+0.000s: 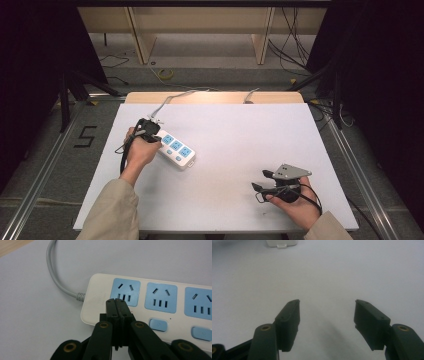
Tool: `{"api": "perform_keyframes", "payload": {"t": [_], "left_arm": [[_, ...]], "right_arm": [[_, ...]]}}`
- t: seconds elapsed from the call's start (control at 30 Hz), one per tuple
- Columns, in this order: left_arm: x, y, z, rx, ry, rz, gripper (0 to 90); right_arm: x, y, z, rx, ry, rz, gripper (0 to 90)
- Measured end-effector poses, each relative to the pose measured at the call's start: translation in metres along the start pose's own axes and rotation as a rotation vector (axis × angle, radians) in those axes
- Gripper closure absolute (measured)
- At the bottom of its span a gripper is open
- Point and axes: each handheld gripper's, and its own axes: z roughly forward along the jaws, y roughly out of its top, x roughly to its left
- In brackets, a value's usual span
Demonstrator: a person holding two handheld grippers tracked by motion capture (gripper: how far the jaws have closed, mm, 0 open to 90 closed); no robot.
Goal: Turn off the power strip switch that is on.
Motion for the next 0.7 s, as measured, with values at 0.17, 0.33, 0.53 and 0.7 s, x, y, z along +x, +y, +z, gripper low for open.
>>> {"api": "perform_keyframes", "payload": {"t": [0.17,0.33,0.53,0.7], "left_arm": [[0.0006,0.001,0.0003,0.003,-0.004,0.001,89.7],[0.0013,0.0027,0.0007,0.008,-0.006,0.002,89.7],[0.0011,0.0064,0.0007,0.017,-0.005,0.015,89.7],[0.0011,0.0094,0.0013,0.033,-0.003,0.029,89.7]], "right_arm": [[-0.0001,0.0,0.0,0.0,0.0,0.0,38.5],[0.0,0.0,-0.0001,0.0,0.0,0.0,38.5],[-0.0002,0.0,-0.0001,0.0,0.0,0.0,38.5],[-0.0002,0.0,-0.0002,-0.001,0.0,0.001,38.5]]}}
